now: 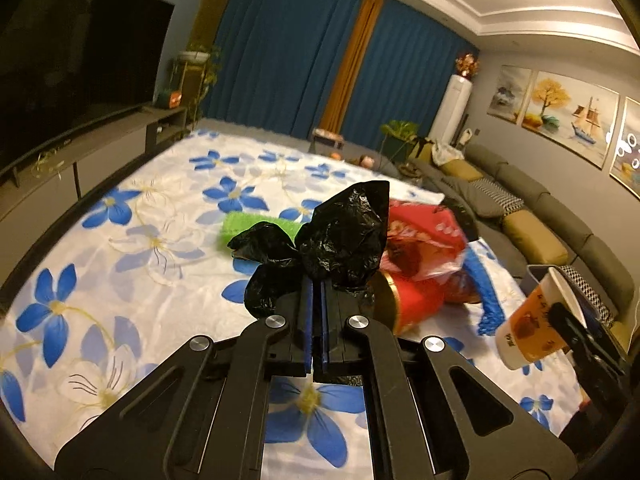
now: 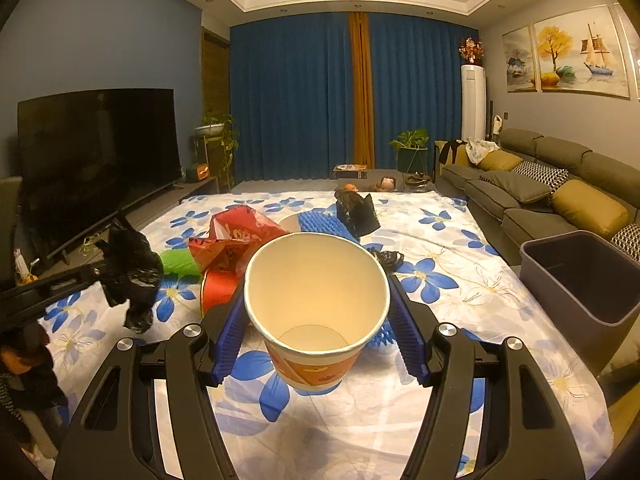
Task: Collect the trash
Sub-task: 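Grasp the black plastic bag with the left gripper, then carry the black bag and paper cup in both grippers over the bin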
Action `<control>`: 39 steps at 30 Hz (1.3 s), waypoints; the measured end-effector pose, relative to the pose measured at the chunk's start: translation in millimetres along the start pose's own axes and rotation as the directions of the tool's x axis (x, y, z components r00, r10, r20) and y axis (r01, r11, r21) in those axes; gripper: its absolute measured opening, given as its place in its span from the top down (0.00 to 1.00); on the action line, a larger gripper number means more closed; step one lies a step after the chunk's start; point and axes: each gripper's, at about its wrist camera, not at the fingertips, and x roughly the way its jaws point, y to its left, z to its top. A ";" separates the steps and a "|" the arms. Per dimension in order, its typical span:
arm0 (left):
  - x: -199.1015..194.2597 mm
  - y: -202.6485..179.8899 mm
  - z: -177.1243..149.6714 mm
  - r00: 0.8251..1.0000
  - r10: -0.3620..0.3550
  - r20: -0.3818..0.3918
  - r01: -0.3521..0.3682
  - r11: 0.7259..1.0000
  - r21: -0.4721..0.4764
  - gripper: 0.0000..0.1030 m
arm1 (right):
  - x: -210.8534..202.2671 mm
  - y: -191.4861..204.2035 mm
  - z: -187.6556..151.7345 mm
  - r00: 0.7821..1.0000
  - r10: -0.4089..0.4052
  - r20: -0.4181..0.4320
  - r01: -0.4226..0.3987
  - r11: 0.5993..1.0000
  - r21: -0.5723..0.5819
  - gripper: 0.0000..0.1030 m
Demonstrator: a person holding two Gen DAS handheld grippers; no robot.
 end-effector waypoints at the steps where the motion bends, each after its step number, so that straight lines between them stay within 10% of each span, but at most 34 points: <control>1: -3.5 -2.6 0.9 1.000 -0.003 0.007 0.003 1.000 0.006 0.98 | -1.9 -1.0 0.1 1.000 -0.003 0.002 0.003 1.000 0.002 0.38; 23: -5.2 -116.2 -1.6 0.983 -0.183 0.001 0.180 0.967 0.179 0.98 | -35.2 -62.6 0.8 0.991 -0.124 0.046 0.122 0.992 0.031 0.38; 39: 35.0 -251.8 -5.4 0.918 -0.390 -0.077 0.393 0.865 0.311 0.98 | -42.5 -148.6 12.7 0.936 -0.340 0.087 0.333 0.939 0.081 0.38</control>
